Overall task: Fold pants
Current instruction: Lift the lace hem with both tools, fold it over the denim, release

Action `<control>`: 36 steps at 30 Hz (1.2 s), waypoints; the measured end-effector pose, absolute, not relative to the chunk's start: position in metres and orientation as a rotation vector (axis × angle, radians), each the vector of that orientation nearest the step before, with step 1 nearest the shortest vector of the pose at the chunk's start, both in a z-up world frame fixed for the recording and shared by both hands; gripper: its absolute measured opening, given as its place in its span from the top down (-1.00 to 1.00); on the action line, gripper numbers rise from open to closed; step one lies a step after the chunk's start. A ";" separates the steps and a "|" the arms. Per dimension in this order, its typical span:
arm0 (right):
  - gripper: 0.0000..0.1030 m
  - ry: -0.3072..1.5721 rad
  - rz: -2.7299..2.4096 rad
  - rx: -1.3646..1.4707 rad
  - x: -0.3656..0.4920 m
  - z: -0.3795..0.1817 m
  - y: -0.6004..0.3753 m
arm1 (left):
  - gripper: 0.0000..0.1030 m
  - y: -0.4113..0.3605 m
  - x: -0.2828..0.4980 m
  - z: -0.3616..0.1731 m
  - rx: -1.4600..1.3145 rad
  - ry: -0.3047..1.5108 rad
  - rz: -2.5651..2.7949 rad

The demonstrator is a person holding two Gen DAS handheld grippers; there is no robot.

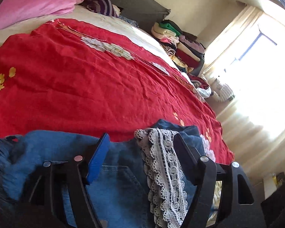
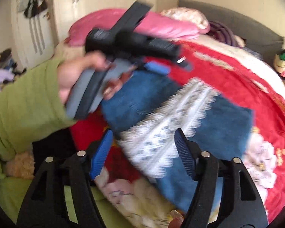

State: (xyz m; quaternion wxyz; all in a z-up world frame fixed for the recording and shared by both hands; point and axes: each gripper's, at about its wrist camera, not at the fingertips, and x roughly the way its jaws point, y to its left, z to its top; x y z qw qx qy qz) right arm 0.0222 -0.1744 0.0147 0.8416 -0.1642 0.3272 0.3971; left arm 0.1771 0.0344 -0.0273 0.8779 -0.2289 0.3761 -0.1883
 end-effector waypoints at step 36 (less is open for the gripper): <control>0.80 0.928 0.530 -0.044 0.254 -0.033 -0.262 | 0.31 0.003 0.223 -0.055 -0.381 0.888 -0.350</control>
